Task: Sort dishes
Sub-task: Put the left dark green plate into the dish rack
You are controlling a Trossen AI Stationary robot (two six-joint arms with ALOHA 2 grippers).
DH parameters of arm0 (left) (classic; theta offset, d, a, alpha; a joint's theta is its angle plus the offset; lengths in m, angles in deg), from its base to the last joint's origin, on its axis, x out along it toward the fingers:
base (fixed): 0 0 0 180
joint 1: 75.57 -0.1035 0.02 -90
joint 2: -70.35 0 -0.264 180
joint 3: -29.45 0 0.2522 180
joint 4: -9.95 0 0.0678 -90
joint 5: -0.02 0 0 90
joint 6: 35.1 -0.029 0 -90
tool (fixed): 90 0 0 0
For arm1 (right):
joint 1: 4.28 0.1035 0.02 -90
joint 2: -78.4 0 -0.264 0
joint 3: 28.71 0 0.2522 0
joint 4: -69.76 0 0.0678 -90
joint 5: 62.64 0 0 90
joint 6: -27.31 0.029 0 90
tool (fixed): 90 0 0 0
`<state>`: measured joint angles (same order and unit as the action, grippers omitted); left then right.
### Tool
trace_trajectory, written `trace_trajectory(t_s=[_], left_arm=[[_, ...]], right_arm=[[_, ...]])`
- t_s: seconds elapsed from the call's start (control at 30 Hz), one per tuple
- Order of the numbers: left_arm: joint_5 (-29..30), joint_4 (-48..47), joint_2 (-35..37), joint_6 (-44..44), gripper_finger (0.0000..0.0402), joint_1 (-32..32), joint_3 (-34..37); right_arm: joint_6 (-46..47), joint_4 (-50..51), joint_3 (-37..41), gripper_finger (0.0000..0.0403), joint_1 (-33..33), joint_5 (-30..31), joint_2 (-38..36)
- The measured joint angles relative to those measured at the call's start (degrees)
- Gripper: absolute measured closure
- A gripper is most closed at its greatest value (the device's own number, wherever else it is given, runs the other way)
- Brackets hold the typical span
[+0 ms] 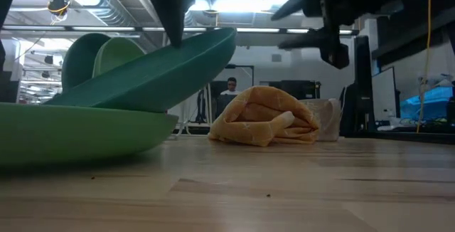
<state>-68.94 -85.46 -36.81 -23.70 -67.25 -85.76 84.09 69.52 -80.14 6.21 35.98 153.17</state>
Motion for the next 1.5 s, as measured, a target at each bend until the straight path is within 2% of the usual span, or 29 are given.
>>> trace_trajectory(t_s=[0.2, 0.43, 0.6, 0.8, 0.97, 1.1, 1.37, 1.5], left_arm=[[0.0, 0.1, 0.0, 2.9, 0.0401, 0.0, 0.0], [0.0, 0.2, 0.0, 3.2, 0.0401, 0.0, 0.0], [0.0, 0.4, 0.0, 3.2, 0.0401, 0.0, 0.0], [0.0, 0.3, 0.0, 3.4, 0.0401, 0.0, 0.0], [0.0, 0.4, 0.0, 3.5, 0.0401, 0.2, 0.0], [0.0, 0.3, 0.0, 3.3, 0.0401, 0.4, 0.0], [-0.1, -1.1, 0.0, 1.3, 0.0401, 1.6, 0.0], [-0.2, -0.8, 0.0, 0.1, 0.0401, 2.3, 0.0]], right_arm=[[4.5, -1.2, 0.0, 0.0192, 2.8, 5.7, 4.9], [4.4, -17.0, -0.9, 0.0192, 5.9, 7.4, 12.7], [4.2, -15.8, -5.3, 0.0192, 6.5, 7.4, 18.2], [-0.3, -15.5, -11.8, 0.0192, 6.5, 6.8, 24.1], [-3.3, -9.0, -16.1, 0.0198, 6.4, 7.3, 25.7], [-4.9, -4.1, -17.9, 0.0233, 6.4, 9.0, 25.7], [-5.8, -1.2, -18.3, 0.0337, 6.4, 10.3, 25.7], [-5.9, 1.1, -18.3, 0.0364, 6.4, 10.5, 25.7]])
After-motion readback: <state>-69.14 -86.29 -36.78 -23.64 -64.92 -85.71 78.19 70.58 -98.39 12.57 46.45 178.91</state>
